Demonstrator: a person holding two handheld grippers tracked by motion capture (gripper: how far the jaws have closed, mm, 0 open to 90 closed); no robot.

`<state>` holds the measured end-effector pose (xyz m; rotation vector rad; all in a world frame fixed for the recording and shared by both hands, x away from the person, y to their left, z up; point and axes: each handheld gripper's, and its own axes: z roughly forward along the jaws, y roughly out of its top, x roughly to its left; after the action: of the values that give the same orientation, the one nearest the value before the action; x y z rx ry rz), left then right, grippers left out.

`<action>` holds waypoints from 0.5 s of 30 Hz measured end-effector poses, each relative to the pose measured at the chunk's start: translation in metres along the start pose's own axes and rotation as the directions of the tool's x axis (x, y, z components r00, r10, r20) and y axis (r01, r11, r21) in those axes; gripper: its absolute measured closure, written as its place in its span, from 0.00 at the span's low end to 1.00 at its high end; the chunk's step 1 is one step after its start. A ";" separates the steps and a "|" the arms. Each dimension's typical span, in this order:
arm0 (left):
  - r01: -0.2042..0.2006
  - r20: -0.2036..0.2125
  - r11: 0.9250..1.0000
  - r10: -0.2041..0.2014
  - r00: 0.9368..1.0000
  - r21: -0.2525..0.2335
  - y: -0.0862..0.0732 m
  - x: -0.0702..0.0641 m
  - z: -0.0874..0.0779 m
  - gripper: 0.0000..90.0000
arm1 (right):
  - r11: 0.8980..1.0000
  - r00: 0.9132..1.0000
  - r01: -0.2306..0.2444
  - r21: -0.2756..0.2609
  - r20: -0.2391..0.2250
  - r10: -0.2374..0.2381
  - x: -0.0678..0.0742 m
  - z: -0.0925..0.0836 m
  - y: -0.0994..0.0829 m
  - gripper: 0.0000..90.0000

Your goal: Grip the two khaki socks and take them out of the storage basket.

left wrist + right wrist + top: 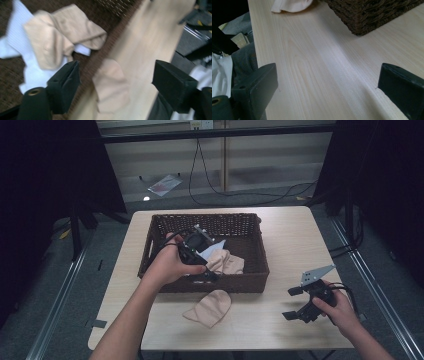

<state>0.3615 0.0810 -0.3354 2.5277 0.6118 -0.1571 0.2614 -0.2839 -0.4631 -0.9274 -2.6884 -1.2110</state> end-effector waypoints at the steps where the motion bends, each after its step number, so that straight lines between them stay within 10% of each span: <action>1: 0.012 -0.009 1.000 -0.012 1.000 -0.009 0.001 0.003 0.001 0.23 | 1.000 1.000 -0.001 0.001 -0.002 0.001 0.000 0.000 0.000 0.02; 15: 0.108 -0.093 0.993 -0.112 0.989 -0.040 0.016 0.040 0.020 0.18 | 1.000 1.000 0.001 0.006 0.000 -0.001 0.000 0.000 0.000 0.02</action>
<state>0.4049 0.0743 -0.3543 2.4804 0.7860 -0.0649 0.2615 -0.2836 -0.4636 -0.9250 -2.6913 -1.2027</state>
